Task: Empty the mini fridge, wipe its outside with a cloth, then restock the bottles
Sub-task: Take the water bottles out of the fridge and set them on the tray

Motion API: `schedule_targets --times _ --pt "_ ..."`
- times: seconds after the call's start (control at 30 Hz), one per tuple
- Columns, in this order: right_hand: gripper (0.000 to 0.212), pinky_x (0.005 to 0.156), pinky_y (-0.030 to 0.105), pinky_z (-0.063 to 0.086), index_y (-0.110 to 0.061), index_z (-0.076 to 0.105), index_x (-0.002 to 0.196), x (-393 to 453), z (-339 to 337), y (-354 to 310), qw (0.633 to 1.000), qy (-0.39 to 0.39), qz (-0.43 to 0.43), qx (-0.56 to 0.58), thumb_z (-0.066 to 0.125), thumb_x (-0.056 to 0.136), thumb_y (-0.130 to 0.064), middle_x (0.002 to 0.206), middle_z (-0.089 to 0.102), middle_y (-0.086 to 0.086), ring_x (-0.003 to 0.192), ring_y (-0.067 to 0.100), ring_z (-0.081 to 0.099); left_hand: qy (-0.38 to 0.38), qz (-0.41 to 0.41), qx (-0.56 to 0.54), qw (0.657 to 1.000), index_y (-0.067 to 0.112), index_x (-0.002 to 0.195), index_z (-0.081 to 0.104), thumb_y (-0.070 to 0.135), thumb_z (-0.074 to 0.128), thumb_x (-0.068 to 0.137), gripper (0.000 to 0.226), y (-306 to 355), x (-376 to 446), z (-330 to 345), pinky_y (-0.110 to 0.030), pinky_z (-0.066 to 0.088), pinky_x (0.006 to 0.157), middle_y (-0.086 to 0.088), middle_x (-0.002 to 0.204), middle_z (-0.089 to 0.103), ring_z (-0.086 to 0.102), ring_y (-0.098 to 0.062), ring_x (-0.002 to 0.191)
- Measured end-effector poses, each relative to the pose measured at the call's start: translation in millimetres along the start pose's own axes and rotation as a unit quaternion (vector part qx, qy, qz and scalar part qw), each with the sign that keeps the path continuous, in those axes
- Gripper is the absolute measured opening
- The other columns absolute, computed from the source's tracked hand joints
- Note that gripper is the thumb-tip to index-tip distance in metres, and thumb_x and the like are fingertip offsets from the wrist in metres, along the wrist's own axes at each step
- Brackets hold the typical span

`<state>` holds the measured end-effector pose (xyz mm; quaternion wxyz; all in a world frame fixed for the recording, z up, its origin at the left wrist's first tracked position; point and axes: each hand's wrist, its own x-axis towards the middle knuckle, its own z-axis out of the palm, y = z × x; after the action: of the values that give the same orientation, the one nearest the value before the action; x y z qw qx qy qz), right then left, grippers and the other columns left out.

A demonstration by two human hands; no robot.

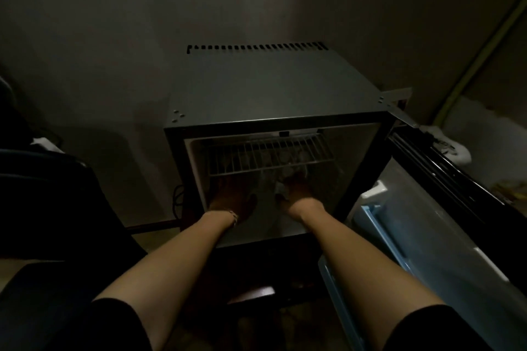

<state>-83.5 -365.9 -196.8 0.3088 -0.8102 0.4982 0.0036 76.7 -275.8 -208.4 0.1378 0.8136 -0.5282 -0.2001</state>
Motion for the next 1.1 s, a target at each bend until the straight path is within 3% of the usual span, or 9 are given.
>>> schedule_targets --times 0.07,0.2,0.47,0.57,0.7,0.77,0.9,1.03,1.1 --pt "0.067 0.117 0.046 0.032 -0.027 0.031 0.153 6.5 -4.1 -3.1 0.999 0.004 0.000 0.042 0.063 0.095 -0.035 0.162 0.021 0.007 0.145 0.033 0.031 0.011 -0.017 -0.037 0.999 0.029 0.151 0.032 0.046 0.054 0.096 0.062 -1.4 10.6 3.4 -0.045 0.028 0.119 -0.006 0.158 0.030 0.031 -0.028 0.143" --pt "0.053 0.113 0.046 0.037 -0.023 0.041 0.147 25.5 -5.2 -3.6 0.997 -0.009 0.018 0.074 0.060 0.098 -0.032 0.151 0.041 0.010 0.136 0.031 0.043 -0.004 -0.058 -0.110 0.992 0.028 0.140 0.046 0.045 0.055 0.095 0.048 -4.4 24.6 2.2 -0.046 0.040 0.111 -0.005 0.144 0.048 0.047 -0.026 0.130" --pt "0.049 0.107 0.056 0.041 -0.025 0.054 0.134 80.1 25.0 27.3 0.999 0.013 0.031 -0.009 0.056 0.093 -0.052 0.135 0.055 0.008 0.127 0.031 0.052 0.019 -0.064 -0.196 0.978 0.029 0.137 0.049 0.049 0.055 0.097 0.045 -2.6 24.2 4.7 -0.048 0.040 0.111 -0.003 0.142 0.048 0.047 -0.025 0.128" --pt "0.044 0.107 0.055 0.041 -0.024 0.054 0.133 69.4 18.3 20.7 1.000 0.014 0.008 -0.017 0.059 0.094 -0.045 0.134 0.055 0.009 0.126 0.032 0.052 0.026 -0.068 -0.216 0.974 0.026 0.142 0.046 0.047 0.057 0.097 0.051 -2.4 23.1 5.7 -0.046 0.033 0.115 -0.004 0.147 0.044 0.042 -0.025 0.134" --pt "0.038 0.112 0.054 0.037 -0.025 0.052 0.135 66.0 16.6 17.7 0.999 0.010 -0.004 -0.035 0.055 0.099 -0.037 0.140 0.051 0.008 0.131 0.032 0.047 0.039 -0.085 -0.262 0.961 0.035 0.138 0.049 0.062 0.063 0.087 0.060 -14.3 31.5 18.9 -0.048 0.038 0.113 0.002 0.144 0.049 0.047 -0.021 0.132" --pt "0.036 0.112 0.048 0.037 -0.023 0.052 0.136 63.4 16.2 14.9 0.999 0.009 -0.002 -0.031 0.054 0.101 -0.031 0.141 0.050 0.009 0.132 0.032 0.047 0.047 -0.079 -0.268 0.959 0.032 0.138 0.051 0.057 0.066 0.088 0.058 -12.3 28.2 15.3 -0.048 0.037 0.113 0.000 0.143 0.050 0.047 -0.022 0.131" --pt "0.032 0.097 0.033 0.040 -0.017 0.052 0.134 50.7 18.8 10.0 0.999 0.027 -0.007 0.017 0.052 0.103 -0.020 0.135 0.051 0.010 0.128 0.031 0.049 -0.003 -0.068 -0.209 0.976 0.017 0.144 0.045 0.036 0.056 0.099 0.050 -5.8 17.7 6.6 -0.043 0.032 0.117 -0.010 0.148 0.045 0.041 -0.028 0.138" --pt "0.046 0.111 0.038 0.034 -0.006 0.043 0.144 30.7 19.4 10.4 0.999 0.025 -0.009 0.029 0.054 0.101 -0.017 0.149 0.042 0.020 0.136 0.035 0.042 -0.040 -0.050 -0.109 0.992 0.013 0.150 0.036 0.026 0.055 0.101 0.054 -10.0 13.9 7.2 -0.036 0.029 0.117 -0.013 0.155 0.036 0.036 -0.029 0.141" --pt "0.051 0.114 0.036 0.030 -0.010 0.039 0.149 20.2 17.5 9.8 1.000 0.001 -0.001 0.023 0.054 0.101 -0.023 0.153 0.037 0.017 0.139 0.033 0.039 -0.052 -0.049 -0.067 0.995 0.013 0.150 0.037 0.027 0.056 0.100 0.055 -11.4 8.8 7.4 -0.033 0.030 0.114 -0.015 0.154 0.036 0.038 -0.031 0.140"
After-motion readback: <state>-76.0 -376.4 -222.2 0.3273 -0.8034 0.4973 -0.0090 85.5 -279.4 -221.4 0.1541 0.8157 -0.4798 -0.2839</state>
